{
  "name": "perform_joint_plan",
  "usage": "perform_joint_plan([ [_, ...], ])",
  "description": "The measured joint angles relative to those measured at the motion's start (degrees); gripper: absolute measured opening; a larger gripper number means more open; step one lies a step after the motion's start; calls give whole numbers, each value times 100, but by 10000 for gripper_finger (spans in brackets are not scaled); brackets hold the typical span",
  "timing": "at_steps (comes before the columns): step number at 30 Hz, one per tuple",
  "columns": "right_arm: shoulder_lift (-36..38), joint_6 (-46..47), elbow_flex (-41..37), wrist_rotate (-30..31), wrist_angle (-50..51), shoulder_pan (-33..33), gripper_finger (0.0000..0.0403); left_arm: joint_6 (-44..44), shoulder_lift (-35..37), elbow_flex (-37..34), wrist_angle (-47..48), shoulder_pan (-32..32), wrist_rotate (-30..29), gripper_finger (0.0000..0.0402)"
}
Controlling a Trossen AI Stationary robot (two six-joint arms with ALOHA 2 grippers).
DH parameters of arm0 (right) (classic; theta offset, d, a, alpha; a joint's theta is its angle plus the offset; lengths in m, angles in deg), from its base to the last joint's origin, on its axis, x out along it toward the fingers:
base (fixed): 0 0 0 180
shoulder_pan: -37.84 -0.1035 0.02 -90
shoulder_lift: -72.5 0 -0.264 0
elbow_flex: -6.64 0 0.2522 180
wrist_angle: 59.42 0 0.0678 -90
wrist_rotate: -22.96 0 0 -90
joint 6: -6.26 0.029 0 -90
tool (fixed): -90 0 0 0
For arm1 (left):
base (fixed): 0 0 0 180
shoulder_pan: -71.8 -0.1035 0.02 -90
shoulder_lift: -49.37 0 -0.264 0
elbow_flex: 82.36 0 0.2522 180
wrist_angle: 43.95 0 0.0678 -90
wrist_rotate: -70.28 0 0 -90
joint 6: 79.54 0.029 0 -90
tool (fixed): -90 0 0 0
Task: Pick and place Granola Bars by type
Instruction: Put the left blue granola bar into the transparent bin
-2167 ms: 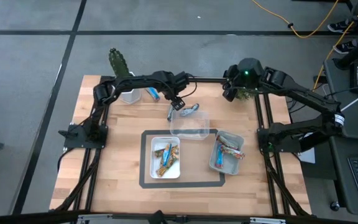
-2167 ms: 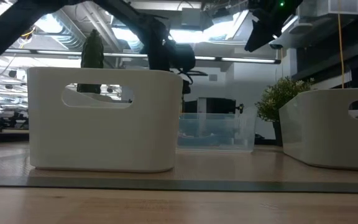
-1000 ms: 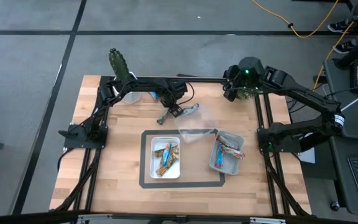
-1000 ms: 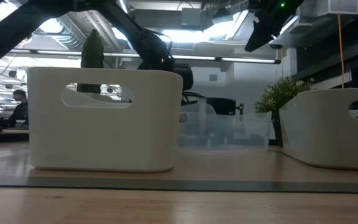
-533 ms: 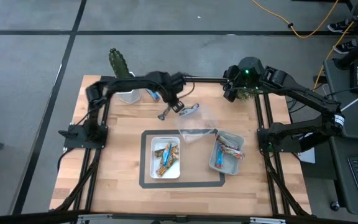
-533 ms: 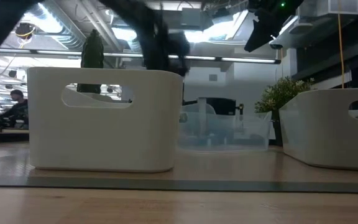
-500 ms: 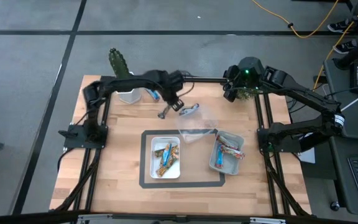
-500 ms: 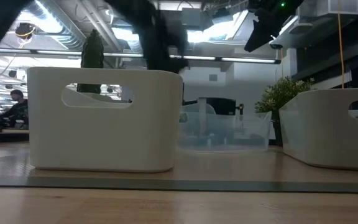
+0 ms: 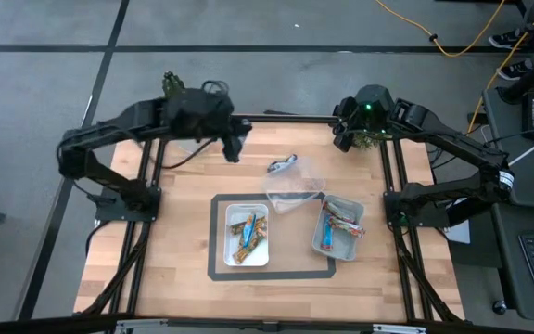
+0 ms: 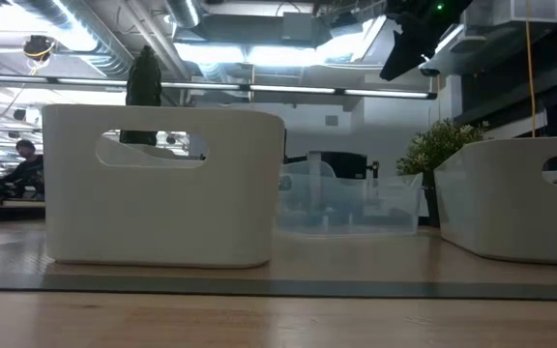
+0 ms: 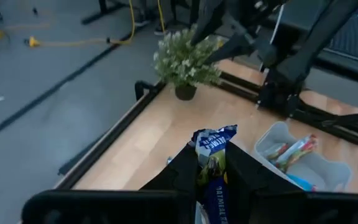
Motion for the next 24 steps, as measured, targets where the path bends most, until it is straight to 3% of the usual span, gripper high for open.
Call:
perform_joint_plan([
  [6, 0, 1, 0, -1, 50, 0, 224, -7, 78, -4, -255, 361, -277, 32],
  [11, 43, 34, -2, -3, 299, -2, 224, 315, -422, 91, -1459, 217, 196, 34],
  [18, 365, 203, -4, -3, 472, -2, 224, 403, -1880, 1698, -1161, -51, 1160, 36],
  [24, 655, 204, -4, -1, 485, -2, 224, 562, -2446, 2575, -630, -99, 1272, 34],
])
